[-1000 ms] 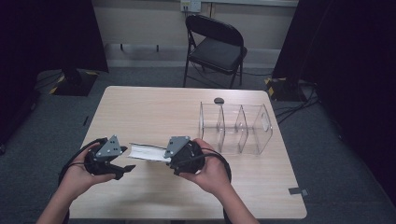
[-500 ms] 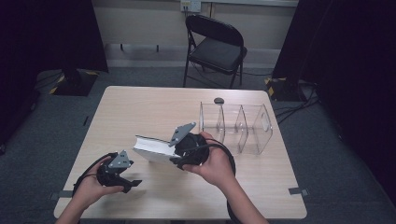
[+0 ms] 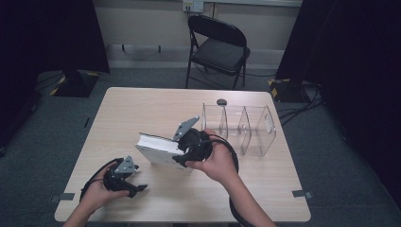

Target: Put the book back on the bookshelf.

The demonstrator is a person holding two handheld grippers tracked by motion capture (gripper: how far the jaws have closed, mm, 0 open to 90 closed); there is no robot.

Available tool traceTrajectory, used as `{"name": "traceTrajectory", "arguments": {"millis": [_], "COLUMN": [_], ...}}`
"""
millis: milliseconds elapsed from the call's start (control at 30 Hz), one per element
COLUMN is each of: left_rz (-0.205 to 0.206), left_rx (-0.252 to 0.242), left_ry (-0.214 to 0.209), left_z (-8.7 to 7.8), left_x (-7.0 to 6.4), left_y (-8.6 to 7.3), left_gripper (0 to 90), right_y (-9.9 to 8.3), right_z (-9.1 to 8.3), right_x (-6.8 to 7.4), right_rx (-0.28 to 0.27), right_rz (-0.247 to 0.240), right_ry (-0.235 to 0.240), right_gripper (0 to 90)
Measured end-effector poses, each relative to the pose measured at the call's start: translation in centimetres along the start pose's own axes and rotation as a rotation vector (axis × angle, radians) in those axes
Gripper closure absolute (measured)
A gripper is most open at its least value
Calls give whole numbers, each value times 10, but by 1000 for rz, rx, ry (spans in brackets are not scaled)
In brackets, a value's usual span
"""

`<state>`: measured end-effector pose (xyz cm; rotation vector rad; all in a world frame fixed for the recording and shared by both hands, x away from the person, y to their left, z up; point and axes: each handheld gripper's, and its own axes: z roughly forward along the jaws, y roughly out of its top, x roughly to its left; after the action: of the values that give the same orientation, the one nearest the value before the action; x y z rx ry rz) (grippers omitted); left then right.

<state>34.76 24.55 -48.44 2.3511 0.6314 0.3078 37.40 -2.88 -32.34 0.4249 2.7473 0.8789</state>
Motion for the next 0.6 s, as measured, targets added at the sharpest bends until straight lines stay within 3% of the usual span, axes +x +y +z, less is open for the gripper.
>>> {"name": "traceTrajectory", "arguments": {"millis": [467,600], "left_rz": [-7,-36], "left_rx": [-10,-18], "left_ry": [-4,-18], "left_z": [4,5], "left_x": [2,5], "left_y": [-6,-8], "left_gripper": [175,158], "right_y": [-1,-4], "right_z": [-7,-9], "right_x": [-9,-10], "right_rx": [30,21], "right_rz": [82,91], "right_ry": [25,34], "right_gripper": [499,498]}}
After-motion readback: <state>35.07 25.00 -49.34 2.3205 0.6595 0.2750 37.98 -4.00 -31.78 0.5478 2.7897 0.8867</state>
